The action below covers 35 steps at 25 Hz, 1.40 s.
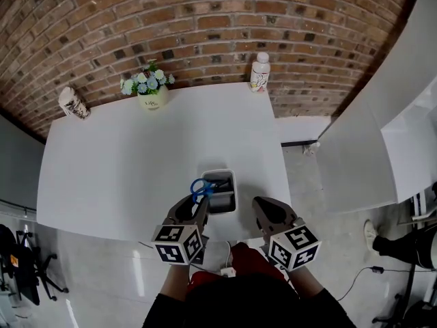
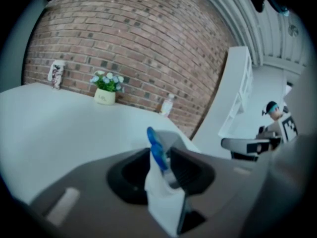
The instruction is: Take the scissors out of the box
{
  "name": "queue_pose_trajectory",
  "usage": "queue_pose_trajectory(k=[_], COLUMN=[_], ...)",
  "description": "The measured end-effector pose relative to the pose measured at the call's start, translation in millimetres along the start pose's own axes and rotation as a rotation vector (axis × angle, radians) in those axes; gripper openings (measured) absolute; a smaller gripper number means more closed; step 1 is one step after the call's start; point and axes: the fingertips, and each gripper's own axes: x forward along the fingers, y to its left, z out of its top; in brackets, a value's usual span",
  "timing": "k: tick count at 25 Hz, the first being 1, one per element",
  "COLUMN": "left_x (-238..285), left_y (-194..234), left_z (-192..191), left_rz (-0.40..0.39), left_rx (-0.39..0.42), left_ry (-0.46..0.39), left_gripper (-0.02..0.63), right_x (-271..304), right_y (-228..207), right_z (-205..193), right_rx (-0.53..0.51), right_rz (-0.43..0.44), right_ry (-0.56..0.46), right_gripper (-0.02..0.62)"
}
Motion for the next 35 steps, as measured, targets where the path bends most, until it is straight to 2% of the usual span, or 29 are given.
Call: queue_pose_trajectory(k=[8,23,35], left_x=[1,-3,-31], left_y=[0,-16,-20], left_z=[2,12,38], left_rz=[0.03,-0.001,-0.034], left_rx=[-0.024,-0.002,0.029], left_ry=[-0.014,-0.044,-0.14], left_gripper=[0.066,0.044,0.041], right_x=[-2,-6,-13], right_y=[-6,-3,13], right_z=[-1,4,8], right_rx=[-0.007,-0.026,-0.04], right_rz=[0.014,0.031,0.0], right_ry=[0.007,-0.002,-0.038], right_gripper=[0.009,0.009,0.008])
